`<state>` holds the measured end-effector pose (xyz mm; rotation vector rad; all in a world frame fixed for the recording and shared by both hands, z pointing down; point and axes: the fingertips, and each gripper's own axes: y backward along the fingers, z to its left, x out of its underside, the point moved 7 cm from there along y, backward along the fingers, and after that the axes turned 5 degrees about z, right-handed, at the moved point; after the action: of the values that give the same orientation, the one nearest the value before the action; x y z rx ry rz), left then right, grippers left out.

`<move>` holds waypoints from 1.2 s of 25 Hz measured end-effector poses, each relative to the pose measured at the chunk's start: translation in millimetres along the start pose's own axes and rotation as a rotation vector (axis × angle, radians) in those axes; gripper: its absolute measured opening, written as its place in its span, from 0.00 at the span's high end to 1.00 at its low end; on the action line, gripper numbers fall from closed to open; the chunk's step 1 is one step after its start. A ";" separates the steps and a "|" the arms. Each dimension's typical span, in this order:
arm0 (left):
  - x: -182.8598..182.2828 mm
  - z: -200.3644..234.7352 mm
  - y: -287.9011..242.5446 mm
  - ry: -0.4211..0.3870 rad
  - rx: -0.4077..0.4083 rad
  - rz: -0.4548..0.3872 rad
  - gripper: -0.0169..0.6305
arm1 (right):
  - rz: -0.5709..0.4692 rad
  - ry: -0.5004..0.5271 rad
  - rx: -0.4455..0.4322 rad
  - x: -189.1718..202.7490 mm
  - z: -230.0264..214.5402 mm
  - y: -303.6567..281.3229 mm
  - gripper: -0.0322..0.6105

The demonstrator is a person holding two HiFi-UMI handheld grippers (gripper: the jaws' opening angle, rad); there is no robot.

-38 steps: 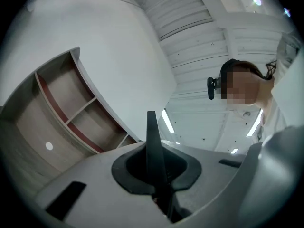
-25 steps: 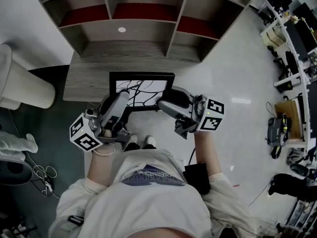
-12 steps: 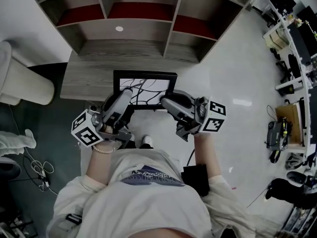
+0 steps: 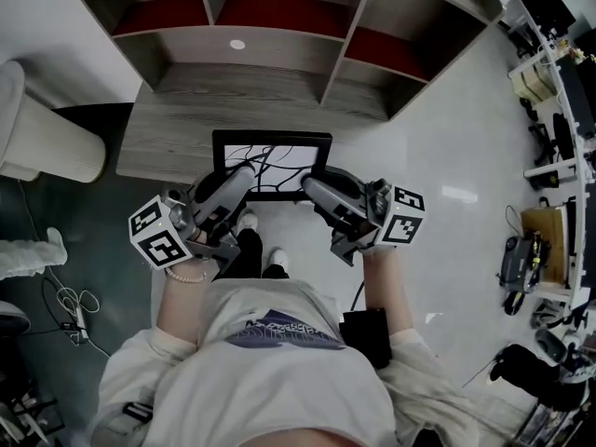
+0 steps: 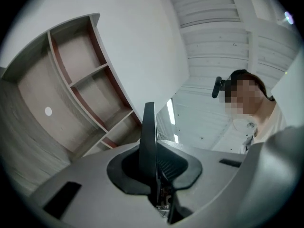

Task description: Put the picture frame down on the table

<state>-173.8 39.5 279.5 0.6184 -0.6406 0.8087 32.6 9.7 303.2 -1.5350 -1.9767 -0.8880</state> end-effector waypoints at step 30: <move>-54.5 103.0 -5.1 -0.001 0.120 0.165 0.81 | -0.211 -0.010 0.136 -26.0 -49.4 -31.1 0.85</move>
<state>-227.0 -61.0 305.9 0.6812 -0.6533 1.0067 8.4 -48.8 311.8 -1.2752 -2.1882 -0.8093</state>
